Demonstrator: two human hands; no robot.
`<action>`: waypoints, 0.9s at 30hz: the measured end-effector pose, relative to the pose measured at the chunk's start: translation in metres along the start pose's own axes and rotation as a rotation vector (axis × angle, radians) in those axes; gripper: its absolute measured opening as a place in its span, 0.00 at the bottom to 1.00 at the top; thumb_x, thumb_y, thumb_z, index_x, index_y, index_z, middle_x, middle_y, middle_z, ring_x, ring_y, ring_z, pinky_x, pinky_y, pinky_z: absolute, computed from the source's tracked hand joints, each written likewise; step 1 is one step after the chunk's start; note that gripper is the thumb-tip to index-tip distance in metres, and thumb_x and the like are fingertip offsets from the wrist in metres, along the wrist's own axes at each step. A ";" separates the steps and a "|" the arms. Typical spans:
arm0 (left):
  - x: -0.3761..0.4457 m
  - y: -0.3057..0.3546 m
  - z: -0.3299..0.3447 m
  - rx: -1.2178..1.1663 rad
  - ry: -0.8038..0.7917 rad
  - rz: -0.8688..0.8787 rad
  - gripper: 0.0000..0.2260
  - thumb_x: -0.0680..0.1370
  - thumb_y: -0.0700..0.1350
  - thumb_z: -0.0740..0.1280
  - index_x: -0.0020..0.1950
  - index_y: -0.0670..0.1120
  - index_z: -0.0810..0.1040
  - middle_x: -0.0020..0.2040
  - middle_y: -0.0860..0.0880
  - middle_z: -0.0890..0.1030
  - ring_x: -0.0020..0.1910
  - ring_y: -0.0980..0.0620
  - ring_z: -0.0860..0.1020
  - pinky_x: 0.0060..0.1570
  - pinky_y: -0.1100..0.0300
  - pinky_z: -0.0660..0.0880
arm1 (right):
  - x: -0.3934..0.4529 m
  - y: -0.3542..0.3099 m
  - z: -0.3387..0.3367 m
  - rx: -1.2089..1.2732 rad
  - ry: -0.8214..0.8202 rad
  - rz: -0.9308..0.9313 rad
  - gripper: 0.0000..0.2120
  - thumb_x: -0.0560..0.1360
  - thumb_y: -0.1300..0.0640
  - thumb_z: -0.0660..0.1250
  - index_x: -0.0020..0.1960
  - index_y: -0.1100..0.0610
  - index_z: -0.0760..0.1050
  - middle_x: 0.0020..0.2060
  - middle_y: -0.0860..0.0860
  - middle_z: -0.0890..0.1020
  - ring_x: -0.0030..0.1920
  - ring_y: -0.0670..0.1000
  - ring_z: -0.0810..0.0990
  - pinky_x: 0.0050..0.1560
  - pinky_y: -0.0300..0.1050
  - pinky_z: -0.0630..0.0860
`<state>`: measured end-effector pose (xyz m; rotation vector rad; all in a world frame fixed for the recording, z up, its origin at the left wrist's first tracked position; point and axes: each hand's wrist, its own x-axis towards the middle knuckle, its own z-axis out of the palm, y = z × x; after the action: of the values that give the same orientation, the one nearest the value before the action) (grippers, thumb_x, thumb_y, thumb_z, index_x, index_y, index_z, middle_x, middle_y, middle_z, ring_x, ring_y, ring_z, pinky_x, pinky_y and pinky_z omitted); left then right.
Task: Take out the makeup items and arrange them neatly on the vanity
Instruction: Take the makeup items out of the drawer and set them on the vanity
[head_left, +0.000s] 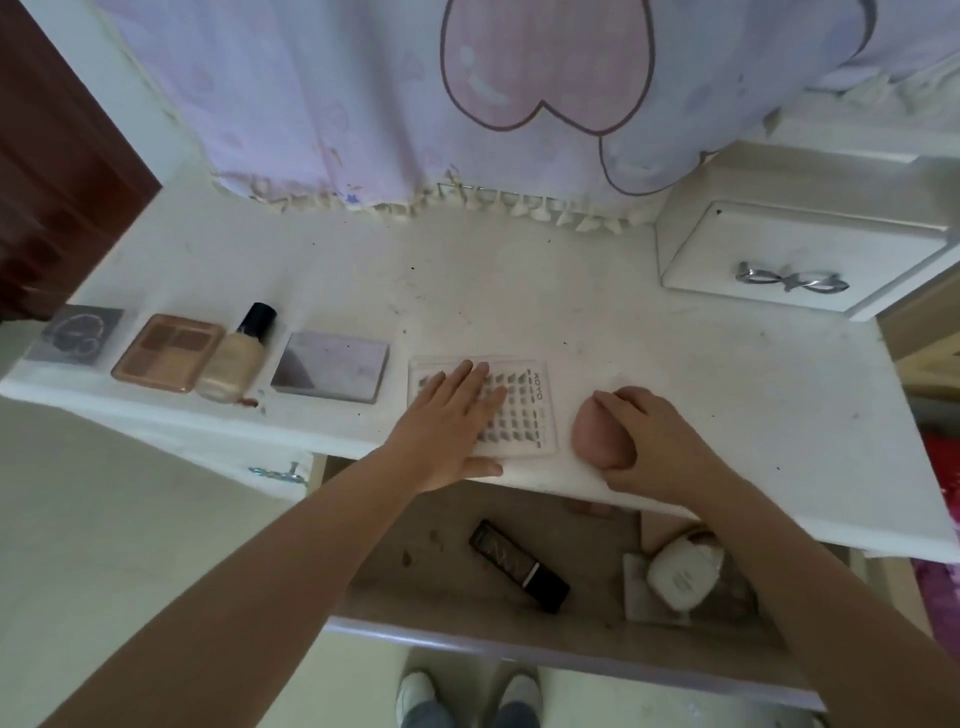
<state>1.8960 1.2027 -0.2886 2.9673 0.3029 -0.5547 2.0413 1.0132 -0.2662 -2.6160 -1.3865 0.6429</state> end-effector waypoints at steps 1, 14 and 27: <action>0.000 -0.006 0.000 -0.005 0.003 0.008 0.39 0.75 0.64 0.56 0.76 0.48 0.40 0.76 0.44 0.37 0.75 0.45 0.36 0.72 0.51 0.37 | 0.003 0.001 -0.002 -0.022 -0.006 -0.014 0.40 0.68 0.53 0.70 0.74 0.55 0.54 0.70 0.54 0.61 0.68 0.54 0.62 0.69 0.44 0.59; -0.007 -0.033 -0.004 -0.002 -0.051 0.066 0.38 0.75 0.61 0.59 0.76 0.50 0.40 0.76 0.47 0.37 0.75 0.48 0.36 0.72 0.55 0.35 | 0.017 -0.007 0.004 0.016 -0.123 -0.124 0.38 0.74 0.56 0.66 0.75 0.52 0.45 0.76 0.51 0.44 0.76 0.50 0.42 0.73 0.41 0.46; -0.044 0.060 0.101 -0.132 -0.012 0.239 0.20 0.76 0.41 0.58 0.68 0.45 0.64 0.66 0.43 0.71 0.63 0.44 0.70 0.59 0.53 0.73 | -0.094 0.027 0.109 0.033 0.232 -0.049 0.17 0.67 0.51 0.56 0.37 0.60 0.80 0.30 0.56 0.81 0.30 0.56 0.80 0.28 0.43 0.75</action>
<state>1.8341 1.1221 -0.3617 2.8159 -0.0170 -0.5024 1.9698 0.9104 -0.3433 -2.5263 -1.3522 0.3396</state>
